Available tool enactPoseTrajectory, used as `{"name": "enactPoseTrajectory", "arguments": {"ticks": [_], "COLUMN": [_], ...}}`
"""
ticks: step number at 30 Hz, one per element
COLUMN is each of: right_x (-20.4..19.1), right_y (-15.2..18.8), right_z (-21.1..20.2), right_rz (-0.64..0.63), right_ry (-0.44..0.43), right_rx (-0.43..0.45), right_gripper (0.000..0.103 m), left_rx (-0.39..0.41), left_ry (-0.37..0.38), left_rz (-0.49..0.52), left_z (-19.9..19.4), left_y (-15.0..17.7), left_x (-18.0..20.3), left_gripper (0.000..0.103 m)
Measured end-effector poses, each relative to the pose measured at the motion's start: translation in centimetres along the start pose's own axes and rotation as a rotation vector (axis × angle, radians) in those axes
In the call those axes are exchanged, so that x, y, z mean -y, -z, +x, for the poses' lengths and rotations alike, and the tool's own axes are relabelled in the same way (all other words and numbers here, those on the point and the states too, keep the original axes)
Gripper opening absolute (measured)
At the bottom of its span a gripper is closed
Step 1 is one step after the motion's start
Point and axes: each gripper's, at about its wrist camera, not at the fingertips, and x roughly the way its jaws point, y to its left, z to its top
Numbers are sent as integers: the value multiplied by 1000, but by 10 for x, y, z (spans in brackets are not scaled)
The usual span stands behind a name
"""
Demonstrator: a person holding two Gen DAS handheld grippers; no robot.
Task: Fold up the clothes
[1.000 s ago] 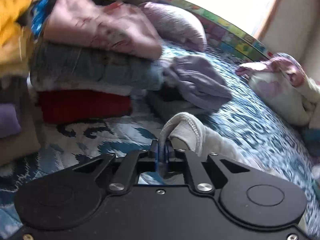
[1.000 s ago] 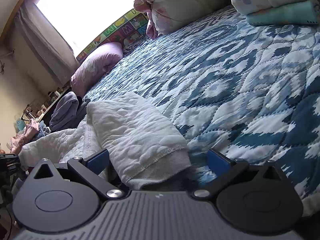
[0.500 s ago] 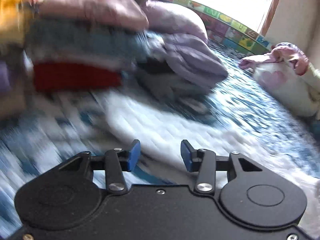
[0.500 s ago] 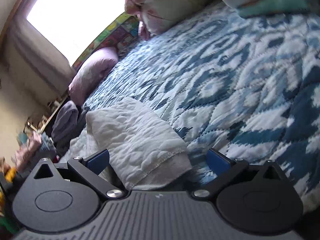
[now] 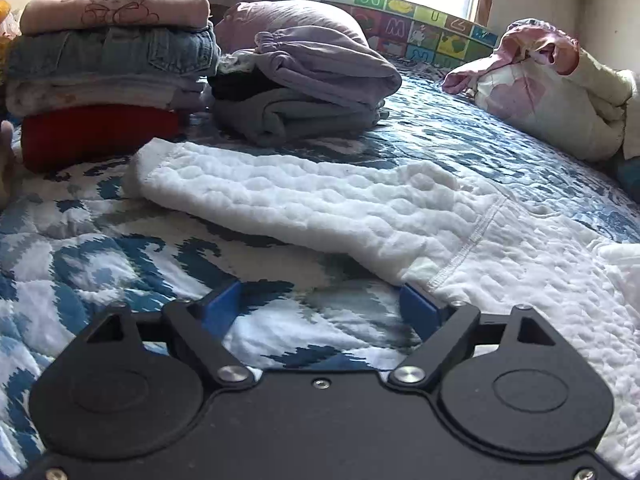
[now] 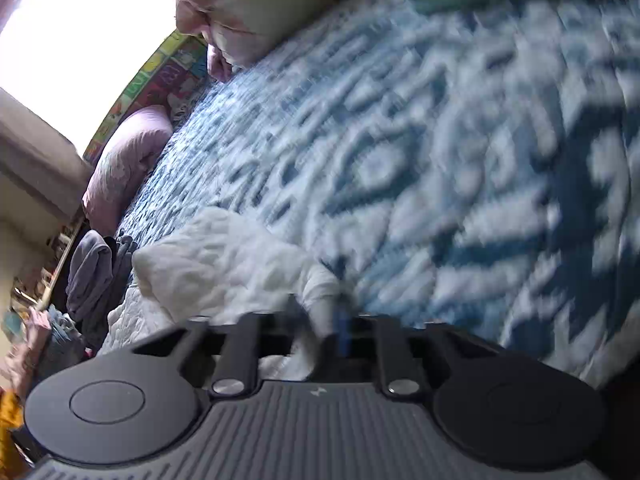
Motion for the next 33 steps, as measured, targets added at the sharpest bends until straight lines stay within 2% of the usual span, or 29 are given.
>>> {"name": "enactPoseTrajectory", "arguments": {"ticks": [2,8,15,24,31,33], "right_x": [-17,-62,-84,-96,-91,-83], "right_y": [-17,-89,-147,-167,-171,-169], "right_z": [-7,-7,16,88,157,176], "right_rz": [-94,-386,-594,-811,-909,-901], "right_ry": [29,154,260,383,503,552], "right_rx": [43,79,77,-28,-125,-157], "right_gripper": [12,12,11,10,10,13], "left_rx": [1,-3,-6,-19,-27,-28], "left_ry": [7,13,7,-4,1,3], "left_rz": [-6,0,17,42,55,57], "left_z": [3,7,9,13,16,16], "left_y": [-1,-3,-2,-3,-3,-4], "left_x": [-1,2,3,7,9,9], "left_gripper": [88,91,93,95,99,100]}}
